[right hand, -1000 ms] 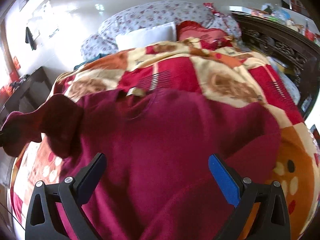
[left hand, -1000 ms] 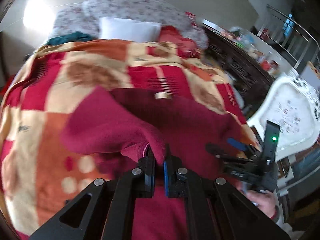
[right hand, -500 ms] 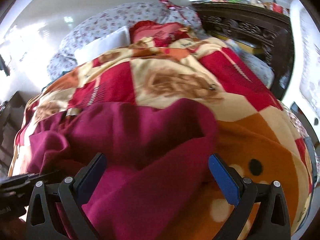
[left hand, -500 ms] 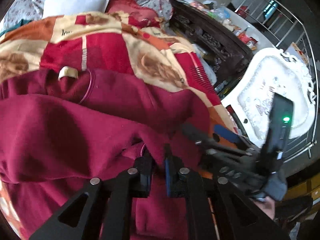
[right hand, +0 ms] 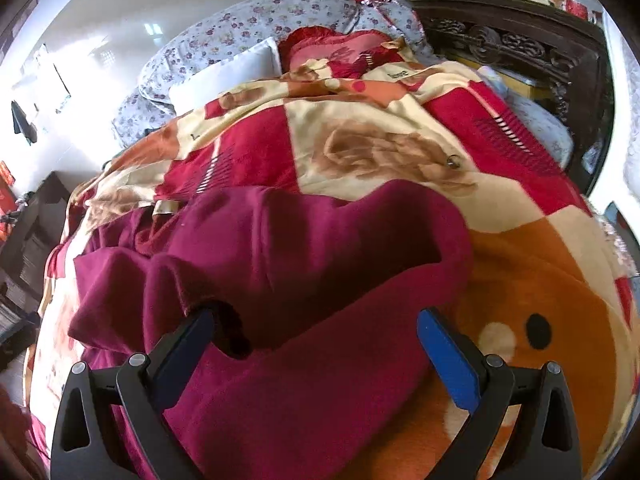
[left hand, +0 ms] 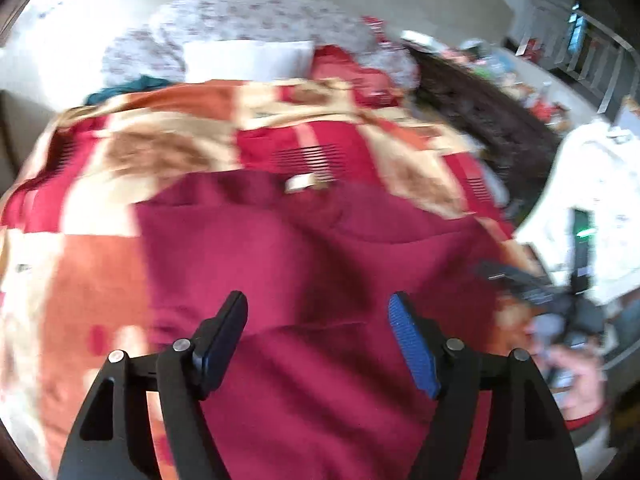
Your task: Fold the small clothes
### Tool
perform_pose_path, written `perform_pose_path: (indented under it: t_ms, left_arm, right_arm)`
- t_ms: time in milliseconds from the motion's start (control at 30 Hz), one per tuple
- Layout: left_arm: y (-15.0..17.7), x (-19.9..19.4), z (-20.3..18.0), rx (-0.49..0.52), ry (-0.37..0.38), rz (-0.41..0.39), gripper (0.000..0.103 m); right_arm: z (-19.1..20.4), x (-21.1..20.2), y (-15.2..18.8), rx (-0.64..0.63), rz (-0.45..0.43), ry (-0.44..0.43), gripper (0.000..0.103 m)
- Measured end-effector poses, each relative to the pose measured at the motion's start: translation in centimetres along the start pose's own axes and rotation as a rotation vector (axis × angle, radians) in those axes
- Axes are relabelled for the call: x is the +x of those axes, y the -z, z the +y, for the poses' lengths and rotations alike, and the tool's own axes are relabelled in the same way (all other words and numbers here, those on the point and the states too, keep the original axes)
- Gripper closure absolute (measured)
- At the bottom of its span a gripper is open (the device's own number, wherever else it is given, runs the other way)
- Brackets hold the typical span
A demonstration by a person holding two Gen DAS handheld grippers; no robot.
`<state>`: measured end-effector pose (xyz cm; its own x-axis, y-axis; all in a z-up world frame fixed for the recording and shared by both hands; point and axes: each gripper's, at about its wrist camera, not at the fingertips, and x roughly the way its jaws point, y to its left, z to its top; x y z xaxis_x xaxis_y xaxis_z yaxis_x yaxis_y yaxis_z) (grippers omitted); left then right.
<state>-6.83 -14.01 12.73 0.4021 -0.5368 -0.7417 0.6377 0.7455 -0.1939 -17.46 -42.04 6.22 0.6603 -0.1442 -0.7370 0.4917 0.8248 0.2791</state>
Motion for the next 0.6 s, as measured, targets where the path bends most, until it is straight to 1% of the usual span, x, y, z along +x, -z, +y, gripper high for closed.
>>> perform_pose_path:
  t_ms: [33,67,100,133,167,200,233,267,300,333,367,400,467,533,600]
  left_arm:
    - [0.4,0.7,1.2,-0.008,-0.053,0.01,0.031]
    - [0.8,1.3,1.9,-0.018,-0.08,0.015,0.031]
    - [1.1,2.0,2.5,-0.029,-0.104,0.018,0.031]
    - [1.4,2.8,3.2,-0.038,-0.126,0.02,0.031]
    - [1.6,3.6,3.8,-0.047,-0.144,0.024,0.031]
    - [1.8,4.2,4.3,-0.054,-0.156,0.031,0.031]
    - [2.1,5.0,4.8,-0.064,-0.164,0.043,0.031]
    - [2.4,5.5,5.1,-0.069,-0.163,0.05,0.031]
    - [2.6,5.8,5.2,-0.073,-0.162,0.056,0.031]
    - [2.8,6.1,5.4,-0.078,-0.159,0.062,0.031]
    - [3.0,6.3,5.5,-0.082,-0.154,0.066,0.031]
    - [3.1,6.5,5.5,-0.084,-0.15,0.07,0.031]
    - [3.4,6.8,5.5,-0.08,-0.15,0.085,0.031]
    - [3.4,6.8,5.4,-0.078,-0.152,0.086,0.031]
    - [3.4,6.1,5.4,-0.085,-0.144,0.07,0.031]
  right_arm:
    - [0.2,0.4,0.0,-0.002,0.009,-0.016,0.0]
    - [0.5,0.7,0.0,-0.01,0.007,-0.04,0.001]
    - [0.9,0.8,-0.1,-0.026,-0.009,-0.071,0.004]
    - [1.2,1.1,-0.1,-0.044,-0.023,-0.095,0.017]
    - [1.5,1.4,-0.3,-0.059,-0.023,-0.109,0.044]
    - [1.7,1.7,-0.4,-0.071,-0.009,-0.114,0.059]
    - [1.9,1.9,-0.6,-0.075,-0.001,-0.12,0.078]
    - [2.0,1.7,-0.8,-0.08,-0.01,-0.127,0.082]
    - [2.1,1.3,-0.9,-0.089,-0.027,-0.127,0.085]
    - [2.1,0.6,-1.1,-0.101,-0.057,-0.117,0.092]
    - [2.1,0.1,-1.3,-0.109,-0.081,-0.099,0.098]
    - [1.9,-0.5,-1.8,-0.112,-0.112,-0.068,0.098]
    - [1.0,-1.7,-2.7,-0.08,-0.155,-0.058,0.1]
    - [0.3,-2.0,-3.3,-0.06,-0.143,-0.065,0.1]
    - [0.2,-1.6,-3.0,-0.069,-0.103,-0.066,0.099]
